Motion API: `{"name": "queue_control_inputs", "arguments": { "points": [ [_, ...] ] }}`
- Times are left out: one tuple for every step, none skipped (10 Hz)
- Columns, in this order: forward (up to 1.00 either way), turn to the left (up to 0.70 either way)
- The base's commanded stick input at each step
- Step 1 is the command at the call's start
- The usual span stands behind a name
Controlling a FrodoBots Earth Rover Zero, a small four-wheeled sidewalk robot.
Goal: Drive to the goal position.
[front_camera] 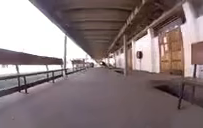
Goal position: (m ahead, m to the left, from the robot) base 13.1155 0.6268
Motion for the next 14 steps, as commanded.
{"name": "queue_control_inputs", "arguments": {
  "points": [
    [0.7,0.0],
    [0.7,0.0],
    [0.7,0.0],
    [0.7,0.0],
    [0.7,0.0],
    [0.7,0.0],
    [0.7,0.0],
    [0.7,0.0],
    [0.7,0.06],
    [0.7,0.24],
    [0.7,0.26],
    [0.7,0.08],
    [0.7,0.0],
    [0.7,0.0]
  ]
}}
